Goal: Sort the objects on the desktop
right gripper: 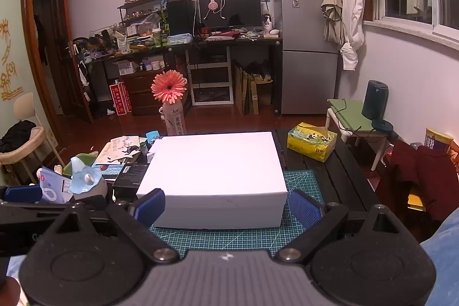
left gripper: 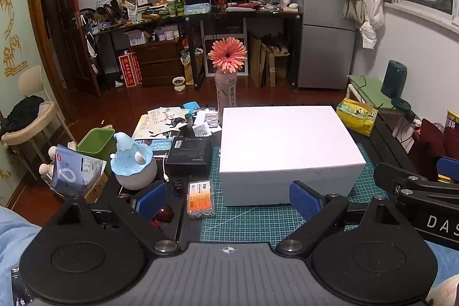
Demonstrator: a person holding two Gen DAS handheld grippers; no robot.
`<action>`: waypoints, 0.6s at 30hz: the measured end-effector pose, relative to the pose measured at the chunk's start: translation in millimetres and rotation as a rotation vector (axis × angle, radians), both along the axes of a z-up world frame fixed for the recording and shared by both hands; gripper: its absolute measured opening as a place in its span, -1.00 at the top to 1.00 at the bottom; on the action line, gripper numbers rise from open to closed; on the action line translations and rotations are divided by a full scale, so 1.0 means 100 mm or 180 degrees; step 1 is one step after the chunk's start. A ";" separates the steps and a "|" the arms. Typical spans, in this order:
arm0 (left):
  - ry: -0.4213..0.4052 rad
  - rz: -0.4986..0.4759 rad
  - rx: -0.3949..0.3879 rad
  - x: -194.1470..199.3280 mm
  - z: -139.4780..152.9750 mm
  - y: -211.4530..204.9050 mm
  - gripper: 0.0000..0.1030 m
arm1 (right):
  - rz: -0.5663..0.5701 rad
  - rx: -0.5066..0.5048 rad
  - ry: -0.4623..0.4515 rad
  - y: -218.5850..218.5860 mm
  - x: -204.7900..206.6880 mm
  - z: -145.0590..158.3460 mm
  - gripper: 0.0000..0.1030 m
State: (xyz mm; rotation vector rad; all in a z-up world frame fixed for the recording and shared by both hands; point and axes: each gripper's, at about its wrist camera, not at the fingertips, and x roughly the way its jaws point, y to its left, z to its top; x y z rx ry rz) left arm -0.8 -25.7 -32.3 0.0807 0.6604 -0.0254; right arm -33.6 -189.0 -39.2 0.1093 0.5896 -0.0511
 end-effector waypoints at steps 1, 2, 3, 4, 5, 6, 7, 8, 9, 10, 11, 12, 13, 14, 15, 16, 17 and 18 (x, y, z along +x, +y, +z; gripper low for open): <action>0.0000 0.0000 -0.0003 0.00 0.00 0.00 -0.81 | -0.0004 -0.0001 0.0011 0.00 0.01 0.00 -0.82; 0.0001 -0.0002 -0.0007 0.00 0.00 0.01 -0.81 | -0.0002 0.0004 0.0019 0.00 0.01 -0.01 -0.82; 0.0002 -0.0004 -0.0011 0.00 0.00 0.01 -0.81 | 0.0000 0.0008 0.0019 0.00 0.01 -0.01 -0.82; 0.0003 -0.0005 -0.0014 0.01 0.00 0.01 -0.81 | 0.0002 0.0011 0.0018 0.00 0.01 -0.01 -0.82; 0.0002 -0.0006 -0.0015 0.01 0.00 0.01 -0.81 | -0.0001 0.0004 0.0014 0.00 0.01 -0.01 -0.82; 0.0002 -0.0006 -0.0016 0.01 0.00 0.01 -0.81 | -0.0004 -0.0005 0.0008 0.01 0.01 -0.01 -0.82; 0.0003 -0.0007 -0.0018 0.01 0.00 0.01 -0.81 | -0.0006 -0.0015 0.0001 0.01 0.01 -0.01 -0.82; 0.0005 -0.0009 -0.0022 0.01 -0.01 0.01 -0.81 | -0.0008 -0.0020 -0.0003 0.01 0.01 -0.01 -0.82; 0.0008 -0.0011 -0.0025 0.01 -0.01 0.02 -0.81 | -0.0011 -0.0019 -0.0003 0.01 0.01 -0.01 -0.82; 0.0011 -0.0013 -0.0029 0.02 0.00 0.02 -0.81 | -0.0012 -0.0016 -0.0001 0.01 0.01 -0.01 -0.82; 0.0012 -0.0016 -0.0031 0.02 0.00 0.02 -0.81 | -0.0013 -0.0013 0.0002 0.01 0.01 -0.01 -0.82; 0.0013 -0.0018 -0.0032 0.02 0.00 0.02 -0.81 | -0.0013 -0.0010 0.0006 0.01 0.01 -0.01 -0.82; 0.0014 -0.0020 -0.0034 0.02 -0.01 0.02 -0.81 | -0.0015 -0.0007 0.0007 0.01 0.01 -0.01 -0.82; 0.0015 -0.0022 -0.0036 0.03 -0.01 0.02 -0.81 | -0.0017 -0.0006 0.0007 0.01 0.02 -0.01 -0.82; 0.0015 -0.0026 -0.0037 0.03 -0.01 0.02 -0.81 | -0.0019 -0.0007 0.0006 0.01 0.01 -0.01 -0.82; 0.0016 -0.0028 -0.0038 0.03 -0.01 0.02 -0.81 | -0.0020 -0.0010 0.0005 0.01 0.02 -0.01 -0.82; 0.0017 -0.0029 -0.0040 0.03 -0.01 0.02 -0.81 | -0.0021 -0.0014 0.0003 0.01 0.02 -0.01 -0.82; 0.0017 -0.0031 -0.0042 0.03 -0.01 0.02 -0.81 | -0.0023 -0.0018 0.0002 0.01 0.02 -0.01 -0.82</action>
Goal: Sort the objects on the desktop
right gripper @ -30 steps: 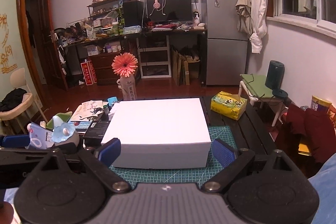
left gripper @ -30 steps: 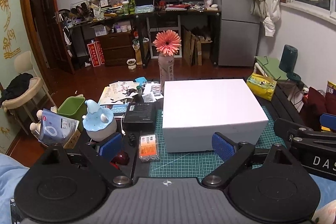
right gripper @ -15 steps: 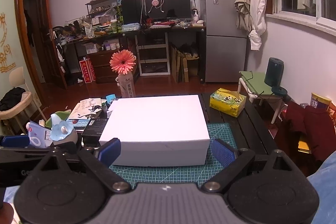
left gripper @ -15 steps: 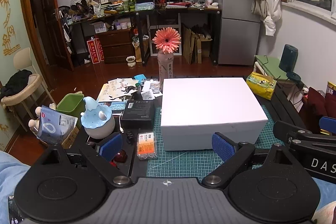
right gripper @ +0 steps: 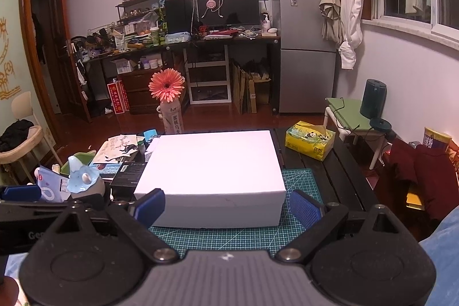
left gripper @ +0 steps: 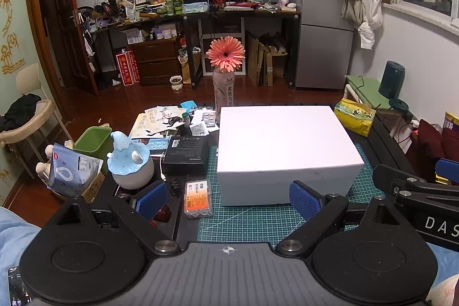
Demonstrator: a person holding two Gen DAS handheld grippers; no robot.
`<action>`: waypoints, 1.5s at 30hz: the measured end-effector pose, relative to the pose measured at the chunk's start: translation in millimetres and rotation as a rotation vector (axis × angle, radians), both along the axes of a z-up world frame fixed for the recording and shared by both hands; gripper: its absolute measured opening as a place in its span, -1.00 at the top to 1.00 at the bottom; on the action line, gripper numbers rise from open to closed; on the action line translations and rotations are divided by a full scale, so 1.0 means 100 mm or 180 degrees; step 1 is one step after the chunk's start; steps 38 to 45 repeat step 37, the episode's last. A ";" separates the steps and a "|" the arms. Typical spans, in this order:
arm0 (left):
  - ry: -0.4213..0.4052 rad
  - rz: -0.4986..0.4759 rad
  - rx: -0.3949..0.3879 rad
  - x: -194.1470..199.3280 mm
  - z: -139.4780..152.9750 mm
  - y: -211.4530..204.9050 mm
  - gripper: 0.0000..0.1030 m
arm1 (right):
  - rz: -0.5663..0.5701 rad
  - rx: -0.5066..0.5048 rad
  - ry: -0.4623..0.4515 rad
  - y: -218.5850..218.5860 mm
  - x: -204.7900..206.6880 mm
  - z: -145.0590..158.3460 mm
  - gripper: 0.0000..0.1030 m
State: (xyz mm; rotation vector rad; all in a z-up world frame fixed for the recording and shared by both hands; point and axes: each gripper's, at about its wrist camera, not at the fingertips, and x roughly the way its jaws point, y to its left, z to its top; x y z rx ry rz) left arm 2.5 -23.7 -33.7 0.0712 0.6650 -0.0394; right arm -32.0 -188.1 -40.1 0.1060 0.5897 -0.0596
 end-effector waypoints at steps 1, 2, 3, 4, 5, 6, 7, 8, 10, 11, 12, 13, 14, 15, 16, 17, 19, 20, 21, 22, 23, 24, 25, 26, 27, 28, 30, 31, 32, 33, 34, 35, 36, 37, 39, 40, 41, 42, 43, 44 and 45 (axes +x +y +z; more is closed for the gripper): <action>0.0002 -0.0003 -0.0001 0.00 0.00 0.00 -0.81 | -0.0001 -0.0004 0.0000 0.00 0.00 0.00 -0.82; 0.0006 -0.0004 -0.0002 0.00 -0.01 0.00 -0.81 | -0.0001 -0.0009 0.0000 0.00 0.00 0.00 -0.82; 0.0008 -0.0005 -0.0005 0.01 -0.01 0.00 -0.81 | -0.0002 -0.0013 0.0000 0.00 0.00 0.00 -0.82; 0.0009 -0.0008 -0.0008 0.01 -0.01 -0.01 -0.81 | -0.0004 -0.0014 0.0002 0.00 0.00 0.00 -0.82; 0.0010 -0.0010 -0.0012 0.01 -0.01 -0.01 -0.81 | -0.0004 -0.0014 0.0005 0.00 0.00 0.00 -0.82; 0.0009 -0.0011 -0.0015 0.01 -0.02 -0.01 -0.81 | -0.0003 -0.0011 0.0006 0.00 0.01 0.00 -0.82; 0.0006 -0.0012 -0.0019 0.01 -0.02 -0.01 -0.81 | -0.0002 -0.0008 0.0007 0.00 0.01 0.00 -0.82; 0.0004 -0.0012 -0.0019 0.01 -0.02 -0.01 -0.81 | -0.0002 -0.0005 0.0008 0.00 0.01 0.00 -0.82; 0.0005 -0.0010 -0.0015 0.01 -0.03 -0.02 -0.81 | 0.0000 -0.0009 0.0009 0.00 0.01 -0.01 -0.82; 0.0005 -0.0009 -0.0017 0.01 -0.03 -0.02 -0.81 | 0.0001 -0.0010 0.0011 0.00 0.01 -0.01 -0.82; 0.0006 -0.0010 -0.0020 0.01 -0.03 -0.02 -0.81 | 0.0001 -0.0009 0.0012 0.00 0.01 -0.01 -0.82; 0.0008 -0.0011 -0.0022 0.01 -0.03 -0.02 -0.81 | 0.0001 -0.0007 0.0013 0.00 0.01 -0.01 -0.82; 0.0009 -0.0011 -0.0023 0.01 -0.03 -0.02 -0.81 | 0.0001 -0.0007 0.0016 0.00 0.01 -0.01 -0.82; 0.0010 -0.0011 -0.0023 0.01 -0.03 -0.02 -0.81 | 0.0002 -0.0009 0.0017 0.00 0.01 -0.01 -0.82; 0.0011 -0.0011 -0.0023 0.01 -0.03 -0.01 -0.81 | 0.0002 -0.0009 0.0017 0.00 0.01 -0.01 -0.82; 0.0011 -0.0011 -0.0023 0.01 -0.03 -0.01 -0.81 | 0.0002 -0.0009 0.0019 0.00 0.02 -0.01 -0.82; 0.0014 -0.0009 -0.0024 0.01 -0.03 -0.01 -0.81 | 0.0005 -0.0006 0.0022 0.00 0.02 -0.01 -0.82; 0.0014 -0.0008 -0.0025 0.01 -0.03 -0.01 -0.81 | 0.0006 -0.0003 0.0023 0.00 0.03 -0.01 -0.82; 0.0014 -0.0010 -0.0025 0.01 -0.03 -0.01 -0.81 | 0.0006 -0.0002 0.0026 0.00 0.03 -0.01 -0.82; 0.0014 -0.0012 -0.0026 0.01 -0.02 0.01 -0.81 | 0.0007 -0.0003 0.0029 0.00 0.03 -0.01 -0.82; 0.0016 -0.0012 -0.0030 0.01 -0.02 0.01 -0.81 | 0.0008 -0.0003 0.0031 0.00 0.03 -0.01 -0.82; 0.0019 -0.0012 -0.0035 0.01 -0.02 0.02 -0.81 | 0.0007 -0.0002 0.0032 0.00 0.03 -0.01 -0.82; 0.0021 -0.0012 -0.0038 0.01 -0.02 0.02 -0.81 | 0.0007 -0.0003 0.0032 0.00 0.03 -0.01 -0.82; 0.0023 -0.0012 -0.0039 0.01 -0.03 0.02 -0.81 | 0.0008 -0.0006 0.0032 0.00 0.03 -0.01 -0.82; 0.0024 -0.0012 -0.0042 0.01 -0.03 0.02 -0.81 | 0.0008 -0.0008 0.0031 -0.01 0.03 -0.01 -0.82; 0.0024 -0.0011 -0.0042 0.01 -0.03 0.02 -0.81 | 0.0008 -0.0009 0.0030 -0.01 0.03 -0.01 -0.82; 0.0022 -0.0008 -0.0039 0.01 -0.03 0.01 -0.81 | 0.0009 -0.0010 0.0030 -0.02 0.03 -0.02 -0.82; 0.0020 -0.0008 -0.0037 0.01 -0.03 0.01 -0.81 | 0.0011 -0.0009 0.0032 -0.02 0.03 -0.02 -0.82; 0.0020 -0.0007 -0.0036 0.01 -0.03 0.01 -0.81 | 0.0012 -0.0009 0.0033 -0.02 0.03 -0.02 -0.82; 0.0021 -0.0006 -0.0033 0.01 -0.03 0.01 -0.81 | 0.0012 -0.0011 0.0035 -0.02 0.03 -0.02 -0.82; 0.0019 -0.0007 -0.0028 0.01 -0.03 0.00 -0.81 | 0.0012 -0.0012 0.0037 -0.02 0.03 -0.02 -0.82; 0.0015 -0.0008 -0.0022 0.01 -0.03 0.00 -0.81 | 0.0010 -0.0015 0.0038 -0.02 0.03 -0.03 -0.82; 0.0012 -0.0008 -0.0017 0.01 -0.03 0.00 -0.81 | 0.0010 -0.0017 0.0038 -0.02 0.03 -0.03 -0.82; 0.0009 -0.0008 -0.0015 0.01 -0.03 0.00 -0.81 | 0.0010 -0.0016 0.0036 -0.02 0.03 -0.02 -0.82; 0.0009 -0.0008 -0.0015 0.01 -0.03 0.00 -0.81 | 0.0010 -0.0016 0.0036 -0.02 0.03 -0.02 -0.82; 0.0009 -0.0008 -0.0015 0.01 -0.03 0.00 -0.81 | 0.0010 -0.0016 0.0036 -0.02 0.03 -0.02 -0.82; 0.0009 -0.0008 -0.0015 0.01 -0.03 0.00 -0.81 | 0.0010 -0.0016 0.0036 -0.02 0.03 -0.02 -0.82; 0.0009 -0.0008 -0.0015 0.01 -0.03 0.00 -0.81 | 0.0010 -0.0016 0.0036 -0.02 0.03 -0.02 -0.82; 0.0009 -0.0008 -0.0015 0.01 -0.03 0.00 -0.81 | 0.0010 -0.0016 0.0036 -0.02 0.03 -0.02 -0.82; 0.0009 -0.0008 -0.0015 0.01 -0.03 0.00 -0.81 | 0.0010 -0.0016 0.0036 -0.02 0.03 -0.02 -0.82; 0.0009 -0.0008 -0.0015 0.01 -0.03 0.00 -0.81 | 0.0010 -0.0016 0.0036 -0.02 0.03 -0.02 -0.82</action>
